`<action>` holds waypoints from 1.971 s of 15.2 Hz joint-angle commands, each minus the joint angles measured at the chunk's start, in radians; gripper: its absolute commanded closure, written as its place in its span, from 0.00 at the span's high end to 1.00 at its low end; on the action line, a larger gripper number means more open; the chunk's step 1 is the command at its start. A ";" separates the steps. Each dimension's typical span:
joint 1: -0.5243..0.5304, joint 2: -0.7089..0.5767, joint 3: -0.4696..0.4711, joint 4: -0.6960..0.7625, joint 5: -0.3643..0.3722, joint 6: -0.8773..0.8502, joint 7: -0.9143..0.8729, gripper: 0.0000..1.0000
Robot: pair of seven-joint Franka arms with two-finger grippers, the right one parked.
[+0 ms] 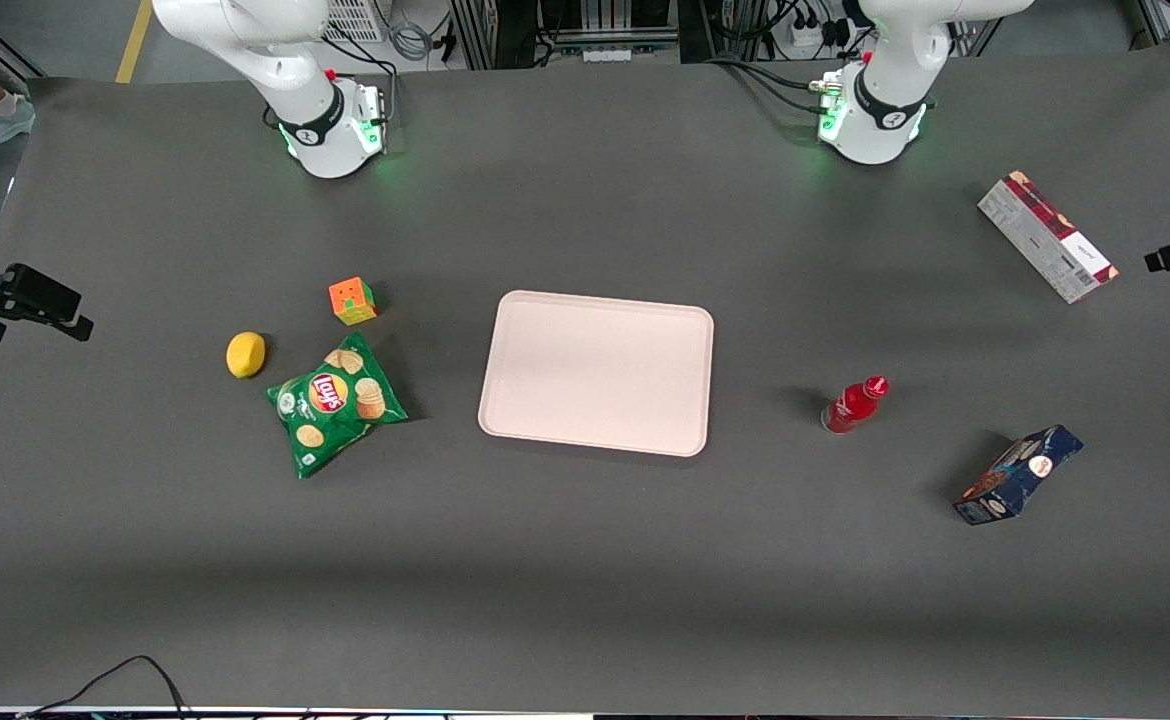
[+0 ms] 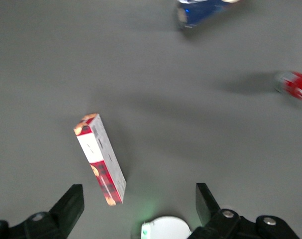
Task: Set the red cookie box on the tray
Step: 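Lower the open left gripper over the red tartan cookie box, then close the left gripper on the cookie box's middle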
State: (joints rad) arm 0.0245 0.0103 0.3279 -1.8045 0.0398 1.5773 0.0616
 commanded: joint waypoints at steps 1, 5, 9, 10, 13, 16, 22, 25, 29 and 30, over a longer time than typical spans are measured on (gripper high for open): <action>-0.035 -0.024 0.140 -0.214 0.018 0.212 -0.003 1.00; -0.026 -0.165 0.209 -0.530 0.146 0.537 0.004 1.00; 0.006 -0.193 0.293 -0.691 0.153 0.686 0.007 1.00; 0.030 -0.204 0.296 -0.752 0.164 0.764 0.009 1.00; 0.052 -0.187 0.368 -0.855 0.176 0.915 0.040 1.00; 0.051 -0.135 0.372 -0.871 0.175 0.926 0.038 1.00; 0.046 -0.050 0.372 -0.886 0.176 1.040 0.037 1.00; 0.046 -0.035 0.372 -0.898 0.175 1.034 0.030 1.00; 0.048 -0.032 0.372 -0.912 0.175 1.014 0.012 1.00; 0.048 -0.030 0.372 -0.927 0.173 1.030 0.011 1.00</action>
State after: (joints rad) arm 0.0754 -0.0146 0.6968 -2.7030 0.2036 2.5929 0.0947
